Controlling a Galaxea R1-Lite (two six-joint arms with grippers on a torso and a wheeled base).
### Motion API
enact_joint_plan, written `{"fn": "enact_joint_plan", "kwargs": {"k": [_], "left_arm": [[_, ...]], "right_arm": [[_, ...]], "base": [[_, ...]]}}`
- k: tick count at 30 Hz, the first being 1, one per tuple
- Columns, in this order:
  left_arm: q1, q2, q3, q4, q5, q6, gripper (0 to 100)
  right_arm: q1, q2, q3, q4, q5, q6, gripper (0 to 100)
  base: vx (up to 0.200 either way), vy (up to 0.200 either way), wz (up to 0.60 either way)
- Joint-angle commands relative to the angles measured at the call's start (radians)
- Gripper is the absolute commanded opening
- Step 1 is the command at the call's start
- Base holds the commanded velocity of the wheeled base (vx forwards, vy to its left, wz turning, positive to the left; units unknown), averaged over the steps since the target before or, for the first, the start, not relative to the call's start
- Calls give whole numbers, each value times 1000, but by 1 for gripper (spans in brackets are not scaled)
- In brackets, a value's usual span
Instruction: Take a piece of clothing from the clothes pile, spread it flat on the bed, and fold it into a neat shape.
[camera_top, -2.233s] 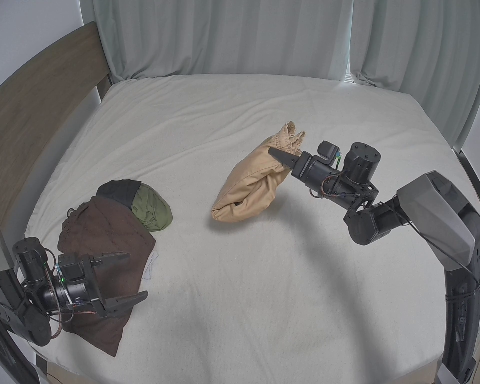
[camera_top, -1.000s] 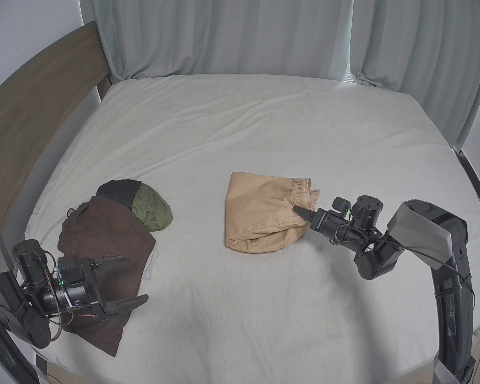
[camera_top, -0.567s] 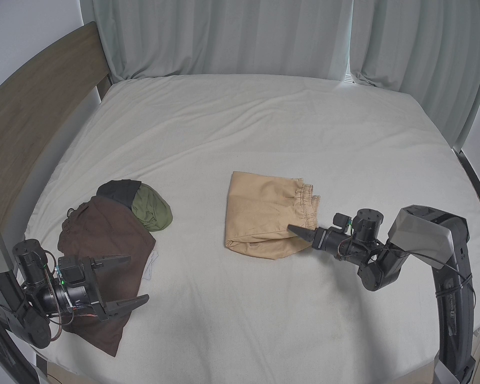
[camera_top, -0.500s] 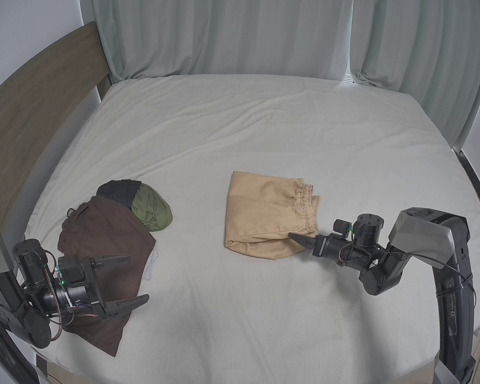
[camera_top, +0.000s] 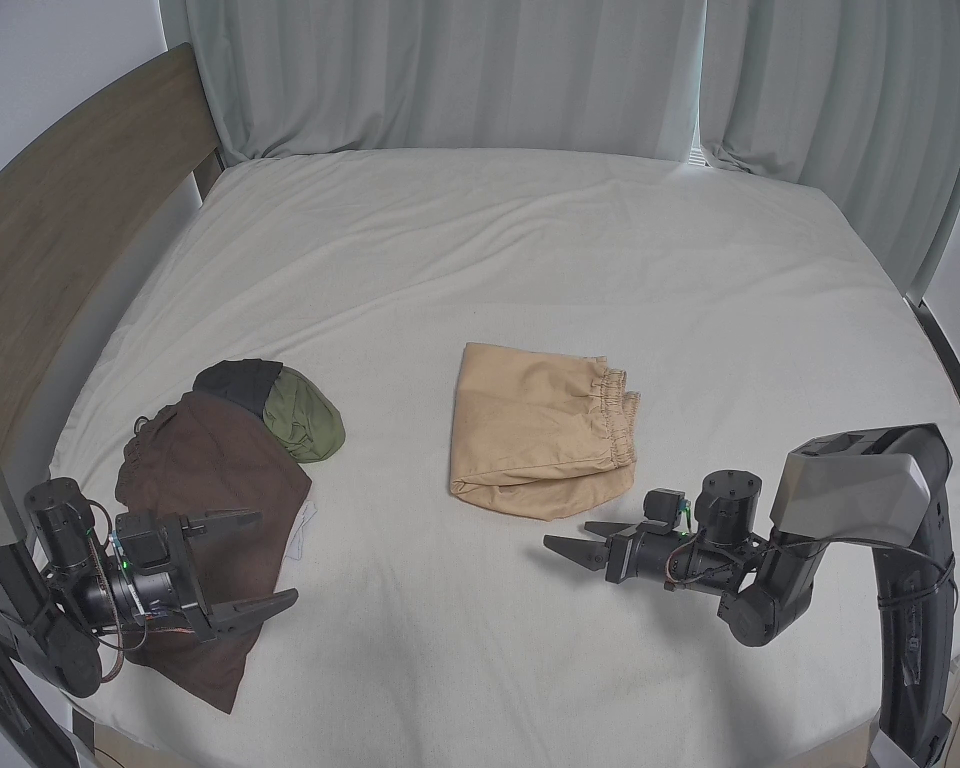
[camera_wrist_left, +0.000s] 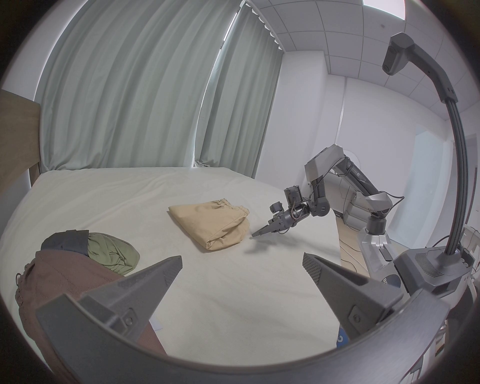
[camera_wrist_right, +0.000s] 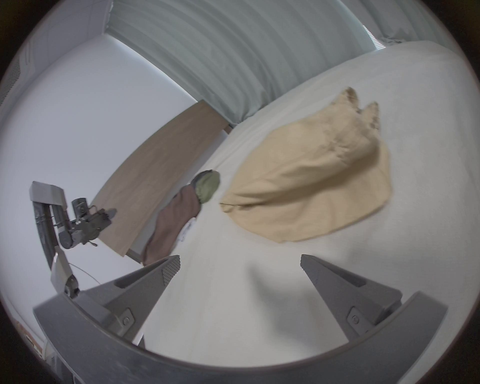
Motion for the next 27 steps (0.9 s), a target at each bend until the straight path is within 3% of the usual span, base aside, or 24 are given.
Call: {"fn": "enact_joint_plan", "kwargs": {"k": [1, 11, 20, 27], "left_arm": [[0, -1, 2, 0, -1, 0, 100], [2, 5, 2, 0, -1, 0, 100], [2, 8, 1, 0, -1, 0, 100], [2, 6, 4, 0, -1, 0, 100]], "right_arm": [[48, -74, -11, -36, 18, 35, 100], [-22, -96, -299, 27, 13, 231, 100], [-93, 18, -403, 83, 10, 231, 100], [-95, 105, -388, 69, 6, 191, 100]], "base": [[0, 0, 0], [0, 0, 0], [0, 0, 0], [0, 0, 0]]}}
